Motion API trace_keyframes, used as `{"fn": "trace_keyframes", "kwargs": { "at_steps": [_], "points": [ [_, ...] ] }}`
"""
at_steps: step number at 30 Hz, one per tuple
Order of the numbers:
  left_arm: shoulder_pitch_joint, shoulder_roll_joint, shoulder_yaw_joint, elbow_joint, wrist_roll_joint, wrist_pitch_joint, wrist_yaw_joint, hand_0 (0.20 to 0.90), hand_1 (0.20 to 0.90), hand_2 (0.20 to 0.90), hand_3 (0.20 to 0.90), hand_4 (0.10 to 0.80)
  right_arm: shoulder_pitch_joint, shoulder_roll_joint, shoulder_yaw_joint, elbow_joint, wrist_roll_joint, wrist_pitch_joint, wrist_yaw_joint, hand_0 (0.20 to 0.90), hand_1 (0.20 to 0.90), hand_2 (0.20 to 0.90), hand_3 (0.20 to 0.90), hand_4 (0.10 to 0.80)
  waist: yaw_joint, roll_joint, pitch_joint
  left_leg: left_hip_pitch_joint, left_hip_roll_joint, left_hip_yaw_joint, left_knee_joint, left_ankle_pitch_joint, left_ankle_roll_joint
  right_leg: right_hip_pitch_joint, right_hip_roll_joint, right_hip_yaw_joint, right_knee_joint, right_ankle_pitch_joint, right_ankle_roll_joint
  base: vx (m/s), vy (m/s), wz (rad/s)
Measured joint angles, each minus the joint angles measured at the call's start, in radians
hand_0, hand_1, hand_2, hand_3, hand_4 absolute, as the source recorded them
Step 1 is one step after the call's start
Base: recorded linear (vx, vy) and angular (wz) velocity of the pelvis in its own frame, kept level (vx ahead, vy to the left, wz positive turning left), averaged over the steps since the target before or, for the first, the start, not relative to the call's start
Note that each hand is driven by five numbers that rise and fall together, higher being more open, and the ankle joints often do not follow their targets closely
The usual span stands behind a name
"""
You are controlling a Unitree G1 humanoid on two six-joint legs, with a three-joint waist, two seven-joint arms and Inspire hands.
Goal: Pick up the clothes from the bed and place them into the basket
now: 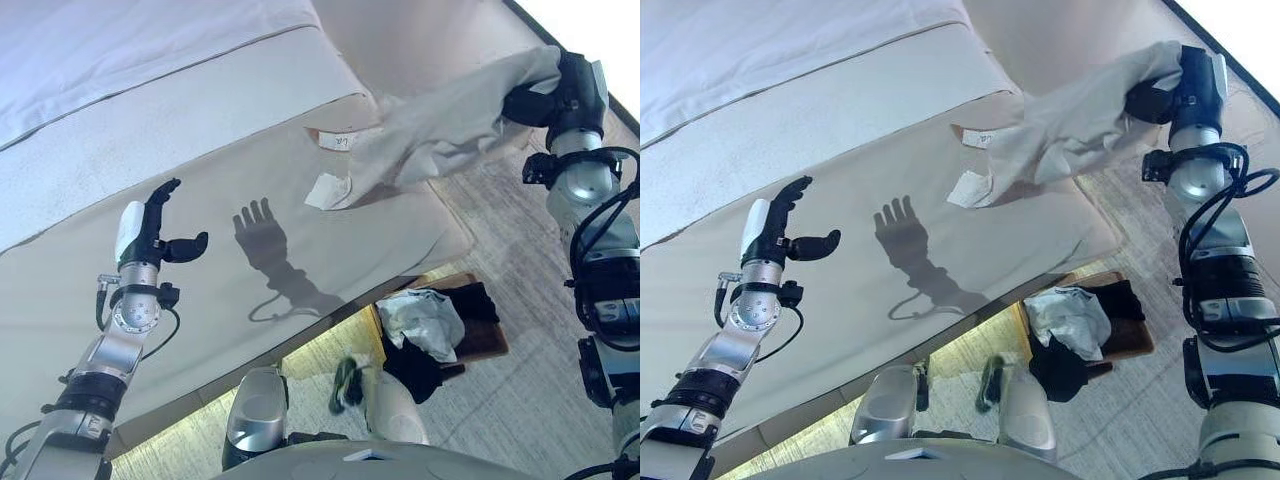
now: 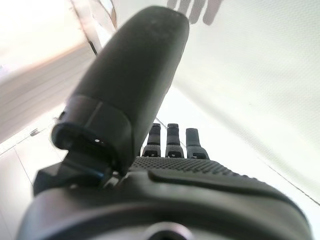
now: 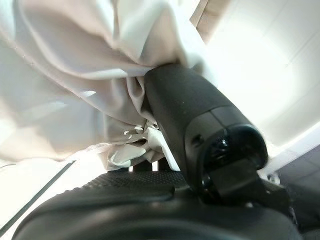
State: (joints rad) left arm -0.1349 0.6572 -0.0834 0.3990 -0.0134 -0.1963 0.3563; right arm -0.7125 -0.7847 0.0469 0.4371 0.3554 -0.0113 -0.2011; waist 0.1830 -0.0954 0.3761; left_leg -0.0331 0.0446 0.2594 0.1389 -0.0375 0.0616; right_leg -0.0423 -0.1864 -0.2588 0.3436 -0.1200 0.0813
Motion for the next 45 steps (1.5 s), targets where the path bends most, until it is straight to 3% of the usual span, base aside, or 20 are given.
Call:
{"fn": "trace_keyframes", "kwargs": {
  "at_steps": [2,4,6,9,14,21,27,30,33,37,39,40,41,42,43,45],
  "points": [
    [-0.006,-0.011,0.000,0.002,-0.007,0.001,0.007,0.900,0.900,0.900,0.900,0.800,-0.010,-0.012,0.000,0.007,0.000,-0.015,-0.006,0.300,0.300,0.300,0.200,0.100,-0.007,0.000,-0.002,-0.007,-0.025,0.002,-0.004,0.019,-0.023,0.078,-0.001,0.003,-0.175,0.005,0.000,-0.065,-0.034,-0.29],
    [-0.002,-0.033,-0.001,0.002,-0.007,0.001,0.014,0.900,0.900,0.900,0.900,0.800,-0.008,-0.022,0.005,0.030,0.000,-0.010,-0.015,0.300,0.300,0.300,0.200,0.100,-0.033,0.022,-0.016,-0.004,-0.025,-0.041,-0.015,0.031,-0.033,0.131,0.028,0.001,-0.288,0.065,-0.002,-0.056,-0.050,-0.10],
    [-0.008,-0.051,-0.004,0.002,-0.007,0.001,0.021,0.900,0.900,0.900,0.900,0.800,-0.008,-0.051,0.004,0.035,0.002,-0.006,-0.037,0.300,0.300,0.300,0.200,0.100,-0.055,0.022,-0.018,0.005,-0.023,-0.049,-0.022,0.035,-0.039,0.153,0.038,0.004,-0.332,0.081,-0.005,-0.040,-0.058,-0.02],
    [-0.005,-0.063,-0.006,0.002,-0.006,0.005,0.021,0.900,0.900,0.900,0.900,0.800,-0.009,-0.103,-0.015,0.032,0.009,-0.006,-0.059,0.300,0.300,0.300,0.200,0.100,-0.080,0.022,-0.019,0.004,-0.022,-0.047,-0.022,0.037,-0.041,0.154,0.041,0.007,-0.343,0.082,-0.008,-0.039,-0.071,-0.01],
    [-0.008,-0.063,-0.005,0.002,-0.006,0.018,0.039,0.900,0.900,0.900,0.900,0.800,-0.009,-0.113,-0.107,0.029,0.027,-0.006,-0.107,0.300,0.300,0.300,0.200,0.100,-0.106,0.024,-0.020,0.005,-0.021,-0.046,-0.025,0.040,-0.045,0.160,0.044,0.015,-0.366,0.092,-0.012,-0.024,-0.078,-0.05],
    [-0.018,-0.061,-0.005,0.007,-0.006,0.028,0.050,0.900,0.900,0.900,0.900,0.800,-0.008,-0.115,-0.133,0.029,0.049,-0.006,-0.170,0.300,0.300,0.300,0.200,0.100,-0.135,0.026,-0.021,0.063,-0.013,-0.047,-0.100,0.072,-0.057,0.196,0.059,0.034,-0.400,0.107,-0.013,-0.044,-0.127,-0.06],
    [-0.026,-0.066,-0.011,0.018,-0.006,0.040,0.050,0.900,0.900,0.900,0.900,0.800,-0.005,-0.116,-0.223,0.028,0.073,-0.007,-0.226,0.300,0.300,0.300,0.200,0.100,-0.151,0.037,-0.027,0.093,-0.009,-0.052,-0.138,0.085,-0.063,0.226,0.075,0.034,-0.433,0.107,-0.013,-0.084,-0.093,-0.01],
    [-0.028,-0.071,-0.012,0.020,-0.006,0.040,0.050,0.900,0.900,0.900,0.900,0.800,-0.002,-0.128,-0.230,0.031,0.073,-0.006,-0.213,0.300,0.300,0.300,0.200,0.100,-0.160,0.042,-0.030,0.093,-0.010,-0.061,-0.139,0.104,-0.061,0.224,0.073,0.032,-0.422,0.107,-0.013,-0.145,-0.026,0.01],
    [-0.025,-0.104,-0.029,0.034,-0.005,0.038,0.047,0.900,0.900,0.900,0.900,0.800,0.002,-0.149,-0.212,0.062,0.064,-0.006,-0.126,0.300,0.300,0.300,0.200,0.100,-0.163,0.050,-0.042,0.072,-0.017,-0.078,-0.066,0.104,-0.063,0.226,0.057,0.028,-0.392,0.107,-0.013,-0.052,0.114,0.00],
    [-0.033,-0.109,-0.034,0.045,-0.005,0.037,0.034,0.900,0.900,0.900,0.900,0.800,0.042,-0.150,-0.169,0.070,0.022,0.021,-0.074,0.300,0.300,0.300,0.200,0.100,-0.184,0.073,-0.073,0.100,-0.013,-0.093,-0.134,0.104,-0.063,0.220,0.070,0.028,-0.386,0.107,-0.013,-0.012,0.066,0.06],
    [-0.036,-0.108,-0.036,0.048,-0.004,0.036,0.034,0.900,0.900,0.900,0.900,0.800,0.090,-0.102,-0.154,0.063,0.007,0.054,-0.079,0.300,0.300,0.300,0.200,0.100,-0.193,0.099,-0.074,0.101,0.031,-0.090,-0.128,0.110,-0.057,0.092,0.078,0.039,-0.143,0.103,-0.007,-0.104,-0.118,-0.23],
    [-0.047,-0.100,-0.040,0.050,-0.006,0.036,0.034,0.900,0.900,0.900,0.900,0.800,0.128,-0.083,-0.149,0.063,0.007,0.076,-0.080,0.300,0.300,0.300,0.200,0.100,-0.190,0.104,-0.073,0.113,0.060,-0.096,-0.132,0.113,-0.053,0.003,0.067,0.065,0.022,0.065,0.012,-0.108,-0.232,-0.06],
    [-0.061,-0.087,-0.039,0.053,-0.006,0.036,0.035,0.900,0.900,0.900,0.900,0.800,0.176,-0.068,-0.147,0.064,0.008,0.089,-0.086,0.300,0.300,0.300,0.200,0.100,-0.199,0.093,-0.080,0.123,0.057,-0.103,-0.135,0.111,-0.052,-0.019,0.051,0.074,0.028,0.048,0.034,-0.094,-0.245,0.15],
    [-0.075,-0.073,-0.038,0.052,-0.008,0.035,0.049,0.900,0.900,0.900,0.900,0.800,0.199,-0.058,-0.140,0.079,0.007,0.097,-0.102,0.300,0.300,0.300,0.200,0.100,-0.203,0.075,-0.090,0.131,0.042,-0.102,-0.144,0.106,-0.059,-0.028,0.028,0.085,-0.051,0.059,0.029,-0.075,-0.219,0.25],
    [-0.078,-0.051,-0.037,0.048,-0.012,0.029,0.073,0.900,0.900,0.900,0.900,0.800,0.200,-0.044,-0.139,0.099,0.007,0.097,-0.116,0.300,0.300,0.300,0.200,0.100,-0.205,0.053,-0.102,0.135,0.019,-0.099,-0.147,0.084,-0.084,-0.037,0.014,0.091,-0.147,0.167,0.018,-0.049,-0.178,0.09],
    [-0.073,-0.051,-0.024,0.049,-0.036,0.005,0.136,0.900,0.900,0.900,0.900,0.800,0.201,-0.033,-0.135,0.131,0.009,0.093,-0.136,0.300,0.300,0.300,0.200,0.100,-0.192,0.063,-0.109,0.148,0.024,-0.090,-0.160,0.064,-0.101,0.006,0.032,0.084,-0.249,0.171,0.012,-0.026,-0.129,-0.19]
  ]
}}
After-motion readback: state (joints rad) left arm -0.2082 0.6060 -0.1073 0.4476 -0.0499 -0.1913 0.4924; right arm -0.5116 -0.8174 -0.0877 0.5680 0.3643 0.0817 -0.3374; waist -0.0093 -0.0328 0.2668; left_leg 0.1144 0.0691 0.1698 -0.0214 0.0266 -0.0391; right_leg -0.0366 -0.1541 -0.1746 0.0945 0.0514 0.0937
